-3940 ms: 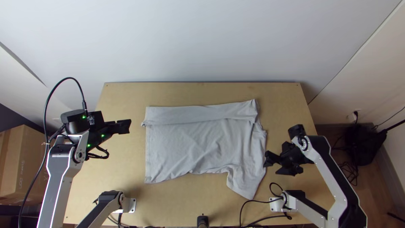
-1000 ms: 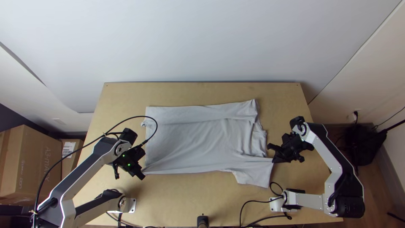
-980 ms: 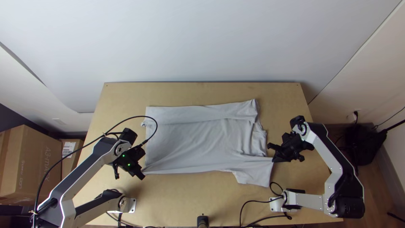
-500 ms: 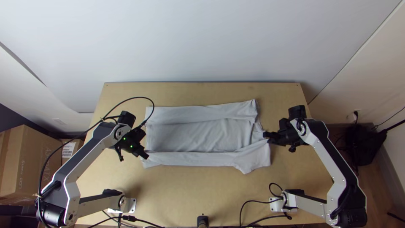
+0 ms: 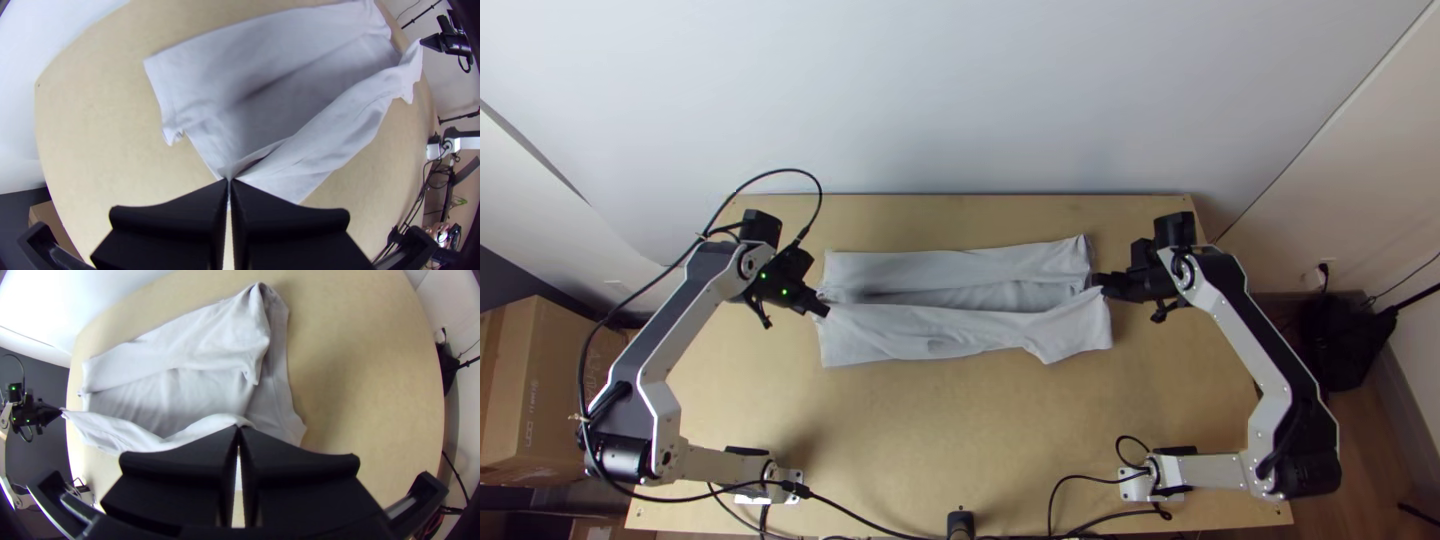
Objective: Fold the t-shirt
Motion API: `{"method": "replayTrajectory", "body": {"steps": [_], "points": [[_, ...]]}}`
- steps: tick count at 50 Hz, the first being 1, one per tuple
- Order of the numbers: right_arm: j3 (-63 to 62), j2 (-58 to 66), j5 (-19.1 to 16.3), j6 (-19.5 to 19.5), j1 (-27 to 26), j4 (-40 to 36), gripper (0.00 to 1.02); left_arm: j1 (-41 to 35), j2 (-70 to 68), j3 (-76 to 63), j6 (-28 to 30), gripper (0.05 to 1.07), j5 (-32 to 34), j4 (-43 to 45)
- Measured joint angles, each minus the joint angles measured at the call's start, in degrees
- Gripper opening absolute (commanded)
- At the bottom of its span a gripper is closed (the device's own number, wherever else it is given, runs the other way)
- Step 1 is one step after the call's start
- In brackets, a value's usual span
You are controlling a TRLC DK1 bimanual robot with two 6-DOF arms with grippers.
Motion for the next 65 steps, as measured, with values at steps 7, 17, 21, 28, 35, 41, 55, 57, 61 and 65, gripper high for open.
{"method": "replayTrajectory", "body": {"steps": [7, 17, 21, 28, 35, 41, 55, 57, 61, 65], "points": [[4.66, 5.33, 0.00, 0.02, 0.00, 0.94, 0.02, 1.42, 3.96, 4.96, 0.02, 0.08, 0.02, 0.04], [13.77, 13.79, 0.00, 0.61, 0.00, 1.46, 0.02, 1.97, 10.01, 12.46, 0.00, 0.08, 0.02, 0.07], [18.64, 18.14, 0.02, 0.63, 0.00, 1.53, 0.02, 2.01, 12.70, 15.61, -0.33, 0.08, 0.04, -0.13], [26.97, 26.01, 0.39, 0.61, 0.00, 1.75, 0.02, 2.01, 16.81, 19.96, -0.46, 0.08, 0.04, -0.17], [34.97, 32.98, 2.78, 0.63, 0.17, 1.20, 0.50, 2.01, 19.96, 21.94, -1.42, 0.19, 0.04, -0.20], [40.52, 37.59, 8.63, 0.66, 0.66, 0.39, 0.99, 2.01, 20.85, 22.67, -1.99, 1.02, 0.04, -0.96], [41.31, 33.46, 12.81, 8.37, -0.68, 0.63, 0.99, 6.49, 18.12, 24.94, -6.95, 1.03, 13.16, -0.13], [40.22, 30.53, 11.76, 9.33, -1.22, 0.70, 0.99, 8.17, 16.96, 24.90, -8.04, 1.03, 16.52, -0.13], [37.44, 23.96, 6.88, 11.61, -2.49, 0.63, 0.99, 11.61, 14.10, 23.69, -9.49, 1.03, 23.10, 0.24], [35.26, 17.64, -0.33, 14.27, -4.11, 0.72, 0.99, 14.88, 11.19, 20.94, -10.12, 1.03, 28.85, 0.31]]}}
